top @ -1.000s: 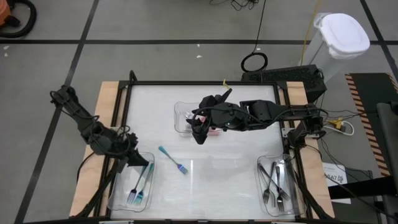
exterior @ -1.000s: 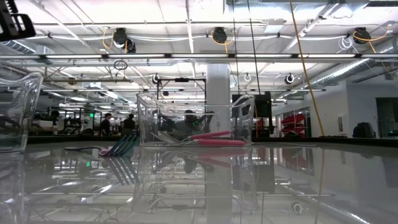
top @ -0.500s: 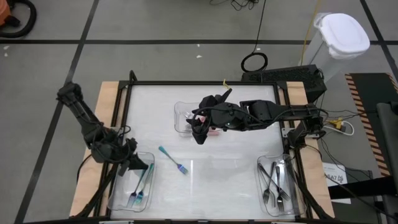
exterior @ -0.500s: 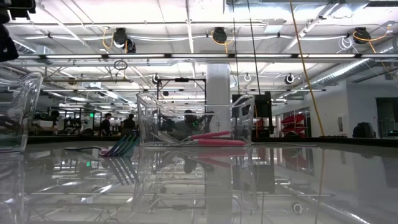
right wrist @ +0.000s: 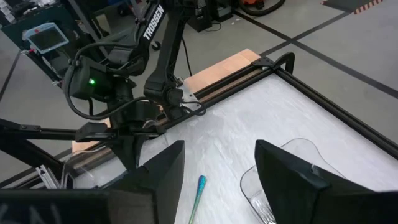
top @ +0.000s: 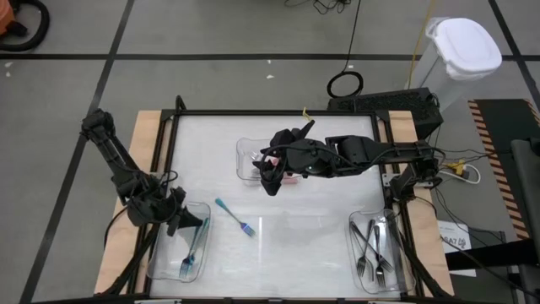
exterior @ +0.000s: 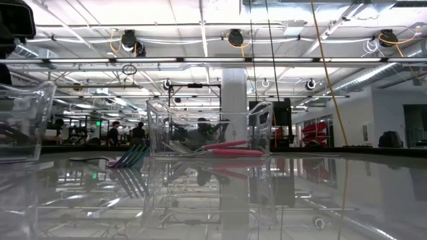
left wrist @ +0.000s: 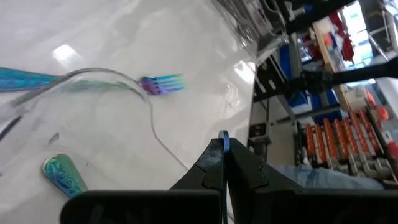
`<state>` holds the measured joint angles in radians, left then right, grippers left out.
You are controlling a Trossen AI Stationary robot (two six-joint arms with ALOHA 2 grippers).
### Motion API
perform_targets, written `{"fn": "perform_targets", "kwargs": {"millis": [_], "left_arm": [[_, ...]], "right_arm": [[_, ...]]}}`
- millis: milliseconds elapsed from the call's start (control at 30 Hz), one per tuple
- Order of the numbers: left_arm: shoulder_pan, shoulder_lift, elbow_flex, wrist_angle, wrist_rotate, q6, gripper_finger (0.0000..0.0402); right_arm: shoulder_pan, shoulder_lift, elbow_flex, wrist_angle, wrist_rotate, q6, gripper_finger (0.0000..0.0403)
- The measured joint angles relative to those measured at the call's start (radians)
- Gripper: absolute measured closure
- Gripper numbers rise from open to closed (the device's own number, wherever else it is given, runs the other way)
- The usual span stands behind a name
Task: Sort silverware by color (type)
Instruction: Put the blue fork into the left transparent bin
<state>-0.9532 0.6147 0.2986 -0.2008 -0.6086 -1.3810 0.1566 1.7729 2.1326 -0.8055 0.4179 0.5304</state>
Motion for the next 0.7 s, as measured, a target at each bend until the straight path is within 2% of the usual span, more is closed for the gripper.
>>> {"fn": "perform_targets", "kwargs": {"millis": [300, 700], "left_arm": [[0.000, 0.002, -0.044, -0.013, -0.021, -0.105, 0.0384], [0.000, 0.003, -0.044, -0.018, -0.023, -0.109, 0.0378]], "right_arm": [[-0.007, 0.000, 0.000, 0.000, 0.000, -0.004, 0.0213], [-0.020, 0.000, 0.000, 0.001, 0.000, -0.011, 0.0213]]}}
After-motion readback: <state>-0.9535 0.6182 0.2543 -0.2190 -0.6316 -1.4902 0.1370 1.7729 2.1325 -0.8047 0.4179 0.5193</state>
